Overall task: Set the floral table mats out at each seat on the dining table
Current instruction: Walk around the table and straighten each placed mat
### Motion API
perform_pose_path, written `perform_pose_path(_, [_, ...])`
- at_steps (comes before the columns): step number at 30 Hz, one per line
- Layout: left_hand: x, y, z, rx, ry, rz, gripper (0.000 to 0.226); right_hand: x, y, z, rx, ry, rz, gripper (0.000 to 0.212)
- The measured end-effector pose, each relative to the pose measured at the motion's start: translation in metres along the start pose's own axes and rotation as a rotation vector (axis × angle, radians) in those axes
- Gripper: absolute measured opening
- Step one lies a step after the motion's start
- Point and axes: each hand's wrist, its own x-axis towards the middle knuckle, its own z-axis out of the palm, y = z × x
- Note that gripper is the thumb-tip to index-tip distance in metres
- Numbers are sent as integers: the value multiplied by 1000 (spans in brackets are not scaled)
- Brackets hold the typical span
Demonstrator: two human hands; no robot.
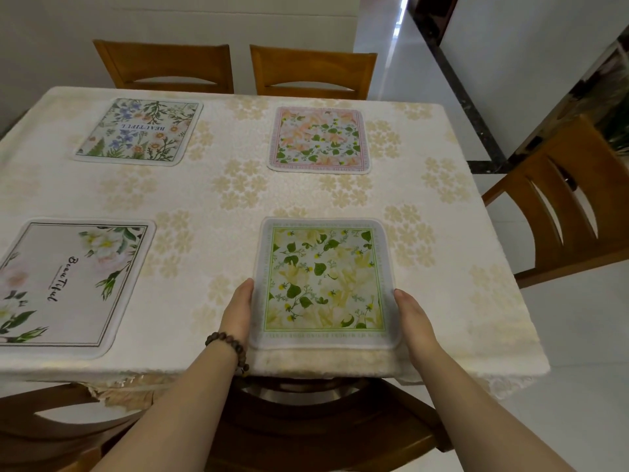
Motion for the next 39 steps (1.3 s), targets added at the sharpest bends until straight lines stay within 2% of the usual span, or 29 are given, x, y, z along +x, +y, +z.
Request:
perform_pose_path(3, [1, 3, -1, 30, 8, 31, 28, 0, -4, -3, 19, 5, 17, 46])
perform_pose_path(7, [4, 13, -4, -8, 30, 109, 53, -1, -23, -7, 131, 53, 20, 50])
perform_pose_path(11, [2, 29, 0, -26, 8, 181, 50, -12, -56, 10, 262, -50, -6, 31])
perform_pose_path(15, [-4, 39, 4, -63, 3, 203, 47, -19, -71, 28, 274, -92, -40, 39])
perform_pose_path(20, [-14, 43, -4, -120, 47, 205, 44, -26, -75, 38, 271, -118, -45, 32])
perform_pose_path(24, [-28, 43, -17, -168, 100, 232, 42, -33, -79, 51, 247, -167, -68, 41])
perform_pose_path(27, [-43, 43, -30, -227, 162, 270, 42, -40, -87, 69, 188, -244, -101, 36])
perform_pose_path(33, [-90, 40, -77, -374, 380, 374, 41, -67, -107, 115, 83, -492, -178, 44])
perform_pose_path(39, [-170, 13, -125, -542, 594, 475, 30, -119, -106, 169, -32, -758, -228, 45])
